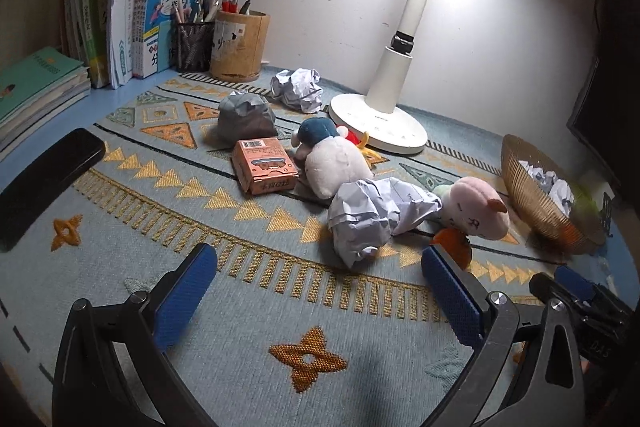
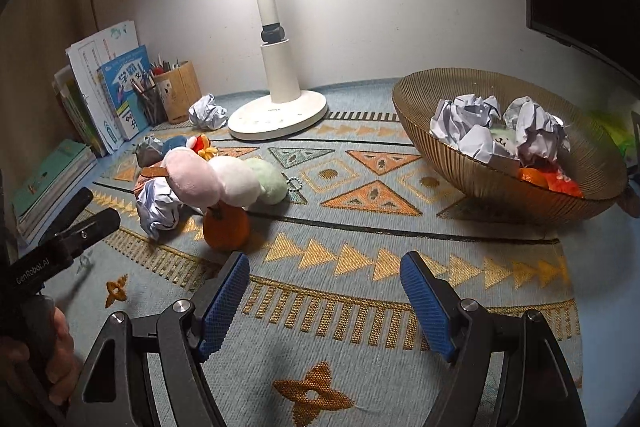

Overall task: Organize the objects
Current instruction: 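Withdraw both tools from the bowl back toward the pile, then grasp a paper ball with the left tool while the right tool grasps an orange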

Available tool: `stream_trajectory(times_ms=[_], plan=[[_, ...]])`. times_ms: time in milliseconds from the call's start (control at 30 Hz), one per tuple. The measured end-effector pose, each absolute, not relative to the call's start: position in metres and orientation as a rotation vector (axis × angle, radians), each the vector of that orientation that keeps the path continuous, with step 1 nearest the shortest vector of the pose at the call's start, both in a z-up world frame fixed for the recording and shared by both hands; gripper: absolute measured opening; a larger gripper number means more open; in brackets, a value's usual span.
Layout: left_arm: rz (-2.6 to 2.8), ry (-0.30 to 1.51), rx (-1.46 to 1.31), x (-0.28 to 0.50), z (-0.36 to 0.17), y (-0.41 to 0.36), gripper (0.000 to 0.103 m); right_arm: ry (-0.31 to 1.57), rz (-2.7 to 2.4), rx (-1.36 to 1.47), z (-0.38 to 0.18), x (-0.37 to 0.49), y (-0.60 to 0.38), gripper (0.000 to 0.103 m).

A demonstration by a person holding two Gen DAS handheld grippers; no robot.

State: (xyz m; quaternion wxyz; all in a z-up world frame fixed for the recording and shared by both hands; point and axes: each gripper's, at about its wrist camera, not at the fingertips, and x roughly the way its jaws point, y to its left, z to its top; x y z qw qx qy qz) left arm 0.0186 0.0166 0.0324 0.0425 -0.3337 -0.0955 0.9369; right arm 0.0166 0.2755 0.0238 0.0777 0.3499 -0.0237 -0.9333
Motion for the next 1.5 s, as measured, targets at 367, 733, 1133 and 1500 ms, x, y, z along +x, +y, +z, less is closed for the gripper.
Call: stream_trajectory(times_ms=[367, 733, 1133, 1500], plan=[[2.83, -0.34, -1.05, 0.017, 0.029, 0.012, 0.102, 0.077, -2.787, 1.081, 0.02, 0.015, 0.258, 0.084], [2.747, -0.097, -1.19, -0.022, 0.03, 0.031, 0.101, 0.047, -2.517, 1.166, 0.019, -0.005, 0.226, 0.07], [2.559, -0.176, -1.276, -0.07, 0.011, 0.042, 0.081, 0.147, -2.461, 1.21, 0.004, -0.055, 0.184, 0.06], [2.538, -0.159, -1.211, -0.036, 0.023, 0.041, 0.045, 0.034, -2.408, 1.178, 0.016, -0.032, 0.2, 0.038]])
